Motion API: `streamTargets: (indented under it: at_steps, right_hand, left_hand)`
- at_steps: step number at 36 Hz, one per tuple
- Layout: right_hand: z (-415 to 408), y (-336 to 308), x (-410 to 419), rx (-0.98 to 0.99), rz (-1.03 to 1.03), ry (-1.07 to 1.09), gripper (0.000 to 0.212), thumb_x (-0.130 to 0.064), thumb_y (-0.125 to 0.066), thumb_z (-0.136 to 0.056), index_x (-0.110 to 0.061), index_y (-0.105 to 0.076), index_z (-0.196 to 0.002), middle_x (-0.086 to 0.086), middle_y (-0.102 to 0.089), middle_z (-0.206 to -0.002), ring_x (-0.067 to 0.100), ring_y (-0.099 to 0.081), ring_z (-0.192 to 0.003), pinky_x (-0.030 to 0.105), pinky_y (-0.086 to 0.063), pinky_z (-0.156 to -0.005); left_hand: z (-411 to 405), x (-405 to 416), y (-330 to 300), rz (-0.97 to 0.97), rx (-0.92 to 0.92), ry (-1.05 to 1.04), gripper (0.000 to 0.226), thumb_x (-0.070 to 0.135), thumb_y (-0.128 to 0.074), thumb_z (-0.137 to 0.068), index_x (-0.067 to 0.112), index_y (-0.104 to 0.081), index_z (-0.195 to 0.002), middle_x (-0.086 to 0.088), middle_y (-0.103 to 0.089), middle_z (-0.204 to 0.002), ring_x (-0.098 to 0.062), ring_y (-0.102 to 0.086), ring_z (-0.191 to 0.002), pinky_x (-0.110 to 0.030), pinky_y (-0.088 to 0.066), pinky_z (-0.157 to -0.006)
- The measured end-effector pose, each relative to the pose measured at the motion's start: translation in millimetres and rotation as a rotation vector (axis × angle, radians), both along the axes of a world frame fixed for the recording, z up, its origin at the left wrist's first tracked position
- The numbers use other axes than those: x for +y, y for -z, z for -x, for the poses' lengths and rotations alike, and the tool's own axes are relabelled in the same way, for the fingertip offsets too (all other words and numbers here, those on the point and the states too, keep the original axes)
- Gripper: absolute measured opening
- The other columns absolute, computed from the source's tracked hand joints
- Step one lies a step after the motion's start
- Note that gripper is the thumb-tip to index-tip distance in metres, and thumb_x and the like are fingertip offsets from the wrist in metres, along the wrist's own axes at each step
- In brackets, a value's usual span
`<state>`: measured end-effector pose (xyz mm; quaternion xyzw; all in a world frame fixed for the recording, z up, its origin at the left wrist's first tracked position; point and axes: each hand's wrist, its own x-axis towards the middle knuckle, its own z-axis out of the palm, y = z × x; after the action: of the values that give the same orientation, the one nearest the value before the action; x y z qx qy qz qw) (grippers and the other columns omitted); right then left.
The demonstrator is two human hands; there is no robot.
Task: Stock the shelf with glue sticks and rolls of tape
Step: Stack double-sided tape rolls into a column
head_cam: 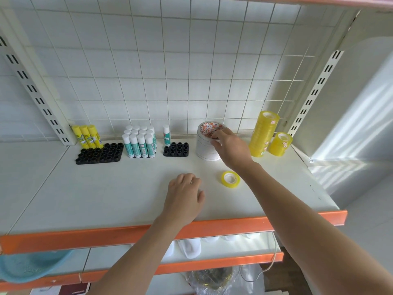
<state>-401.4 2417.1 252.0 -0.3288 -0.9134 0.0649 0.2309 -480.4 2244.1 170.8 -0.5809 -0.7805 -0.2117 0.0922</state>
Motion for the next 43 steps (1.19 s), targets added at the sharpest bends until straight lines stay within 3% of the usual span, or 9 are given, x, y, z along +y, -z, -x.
streamTargets:
  at_steps: [6, 12, 17, 24, 30, 43]
  right_hand:
    - [0.5, 0.5, 0.1, -0.033, -0.038, -0.002, 0.024, -0.027, -0.049, -0.099, -0.010, -0.059, -0.112, 0.006, -0.057, -0.116, 0.035, -0.060, -0.093, 0.038, -0.047, -0.064]
    - [-0.5, 0.3, -2.2, -0.014, -0.033, 0.008, 0.024, -0.028, -0.049, -0.098, -0.012, -0.060, -0.111, 0.007, -0.058, -0.115, 0.035, -0.061, -0.091, 0.037, -0.047, -0.062]
    - [1.0, -1.0, -3.2, -0.012, -0.047, 0.015, 0.024, -0.029, -0.048, -0.098, -0.012, -0.060, -0.110, 0.006, -0.058, -0.115, 0.034, -0.061, -0.090, 0.033, -0.040, -0.059]
    - [0.9, -2.1, -4.8, 0.002, -0.051, 0.025, 0.026, -0.030, -0.047, -0.099, -0.013, -0.061, -0.112, 0.007, -0.059, -0.115, 0.035, -0.061, -0.089, 0.034, -0.043, -0.062]
    - [2.8, -0.4, -5.9, 0.016, -0.042, 0.023, 0.024, -0.032, -0.047, -0.099, -0.015, -0.062, -0.110, 0.006, -0.059, -0.112, 0.034, -0.061, -0.088, 0.032, -0.039, -0.059]
    - [4.7, -0.2, -1.8, 0.000, 0.015, 0.006, 0.022, -0.026, -0.045, -0.101, -0.011, -0.059, -0.110, 0.008, -0.058, -0.112, 0.035, -0.058, -0.089, 0.041, -0.048, -0.065]
  left_hand:
    - [-0.7, -0.3, -1.3, 0.006, -0.003, 0.004, 0.037, 0.037, -0.036, -0.079, 0.017, -0.066, -0.090, 0.001, -0.062, -0.094, -0.025, -0.057, -0.089, -0.040, -0.049, -0.075]
    - [0.0, 0.0, 1.6, 0.001, 0.001, -0.006, 0.026, 0.032, -0.049, -0.078, 0.017, -0.066, -0.091, 0.000, -0.063, -0.095, -0.025, -0.057, -0.090, -0.040, -0.048, -0.075]
    - [-0.1, 0.0, 1.5, 0.001, -0.007, -0.003, 0.029, 0.033, -0.045, -0.079, 0.017, -0.066, -0.091, 0.000, -0.062, -0.096, -0.025, -0.057, -0.090, -0.040, -0.048, -0.076]
    - [-0.2, -0.2, 0.7, 0.016, -0.022, -0.003, 0.029, 0.033, -0.046, -0.080, 0.016, -0.066, -0.093, 0.000, -0.062, -0.098, -0.025, -0.057, -0.092, -0.040, -0.047, -0.078]
    - [-0.4, -0.2, -0.6, 0.013, -0.019, 0.000, 0.039, 0.037, -0.034, -0.080, 0.016, -0.066, -0.091, 0.000, -0.062, -0.095, -0.025, -0.057, -0.090, -0.040, -0.049, -0.076]
    - [-0.6, -0.8, -2.8, 0.015, 0.001, -0.002, 0.037, 0.036, -0.036, -0.080, 0.016, -0.066, -0.089, 0.000, -0.062, -0.093, -0.025, -0.058, -0.087, -0.040, -0.050, -0.073]
